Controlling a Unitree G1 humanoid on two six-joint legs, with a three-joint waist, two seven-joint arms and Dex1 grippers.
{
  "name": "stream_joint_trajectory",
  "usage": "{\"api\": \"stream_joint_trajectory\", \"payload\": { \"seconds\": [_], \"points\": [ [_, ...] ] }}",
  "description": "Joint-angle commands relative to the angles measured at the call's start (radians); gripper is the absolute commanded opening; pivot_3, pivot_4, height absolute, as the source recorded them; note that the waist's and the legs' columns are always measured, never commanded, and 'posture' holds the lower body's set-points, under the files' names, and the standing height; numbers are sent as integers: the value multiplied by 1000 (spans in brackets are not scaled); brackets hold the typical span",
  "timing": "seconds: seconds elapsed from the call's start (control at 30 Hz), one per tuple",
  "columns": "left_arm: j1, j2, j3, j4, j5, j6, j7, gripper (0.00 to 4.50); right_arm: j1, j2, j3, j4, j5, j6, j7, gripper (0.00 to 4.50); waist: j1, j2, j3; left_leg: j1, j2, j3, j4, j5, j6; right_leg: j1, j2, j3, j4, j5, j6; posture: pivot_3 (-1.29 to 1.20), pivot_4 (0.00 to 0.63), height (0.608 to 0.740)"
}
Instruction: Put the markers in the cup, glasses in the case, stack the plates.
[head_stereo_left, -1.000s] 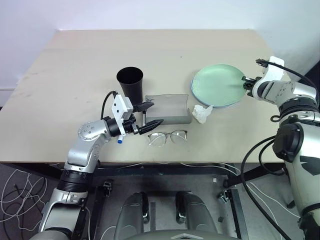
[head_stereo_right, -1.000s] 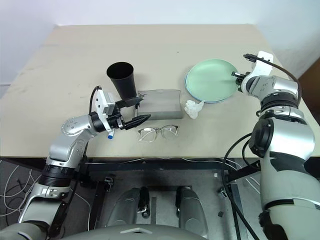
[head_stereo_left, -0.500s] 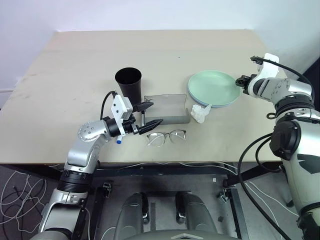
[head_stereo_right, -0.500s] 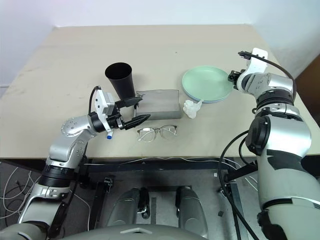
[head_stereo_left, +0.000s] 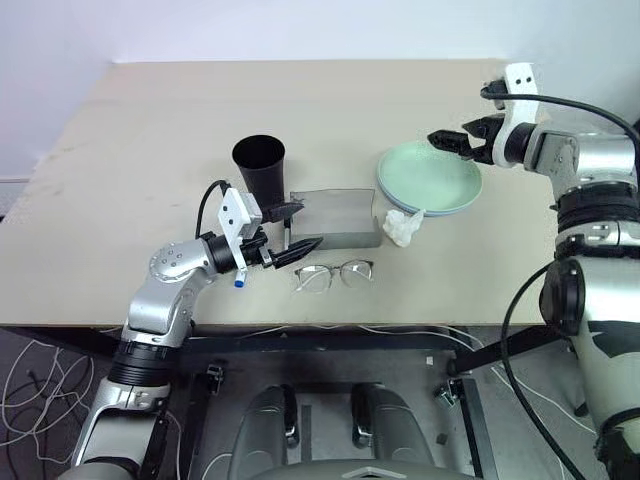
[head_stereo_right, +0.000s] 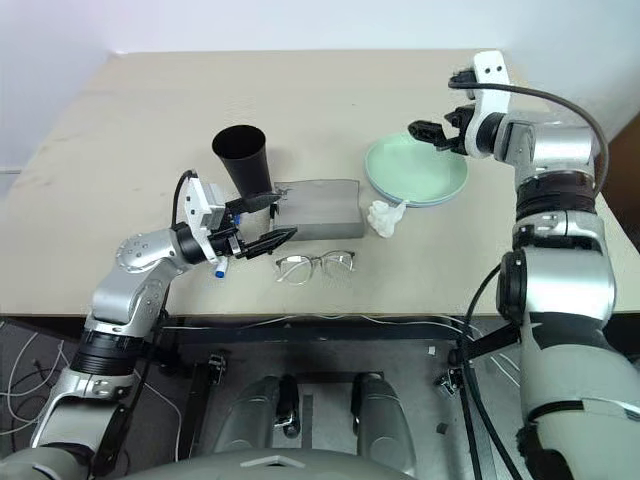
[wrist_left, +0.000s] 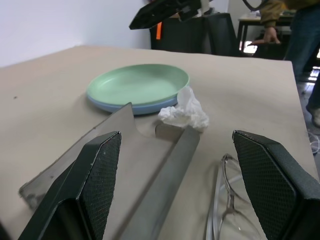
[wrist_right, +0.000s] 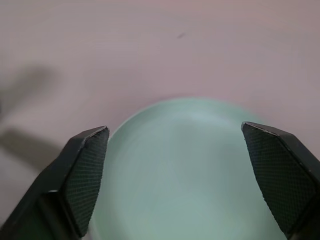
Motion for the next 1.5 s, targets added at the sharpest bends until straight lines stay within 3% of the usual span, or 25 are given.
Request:
{"api": "stream_joint_trajectory", "payload": {
  "seconds": [0.03,0.13,0.27,0.93,1.03,1.2,1.4,1.5],
  "points": [
    [4,20,43,-45,-25,10,4,3746,141,-50,13,-303,85,150,103,4456,4,0,0,0,0,0,0,0,0,0,-1,0,0,0,0,0,150,713],
    [13,32,55,-51,-28,14,1,3746,281,-66,8,-536,165,236,156,4456,1,0,0,-1,0,0,0,0,0,-1,-2,0,-1,0,0,0,150,713],
    [10,39,58,-50,-26,17,5,3746,373,-75,17,-660,200,289,151,4456,-3,0,0,0,-1,0,0,0,0,0,-2,0,0,0,0,0,150,713],
    [-2,38,54,-72,-27,40,25,3746,433,-11,176,-522,135,150,117,4456,-1,0,0,1,0,1,0,-1,0,1,-1,0,-3,-1,-5,0,150,713],
    [6,40,54,-76,-24,38,27,3746,427,-6,172,-503,123,132,104,3885,0,0,0,1,0,1,0,-1,0,1,-1,0,-3,-1,-5,0,150,713],
    [4,37,52,-77,-23,40,33,3746,408,-5,154,-473,111,107,81,2194,-1,0,0,1,0,1,0,-2,-2,1,-1,0,-3,-1,-5,0,150,713],
    [-2,32,49,-65,-20,37,36,3746,447,-64,161,-583,125,53,161,155,1,0,0,0,0,1,0,-2,-2,0,-1,0,-3,-1,-5,0,150,713],
    [-5,31,47,-63,-19,37,37,3746,424,-77,108,-620,157,53,167,28,0,0,0,1,0,0,0,-2,-2,1,-1,0,-3,-2,-4,0,150,713]
  ]
}}
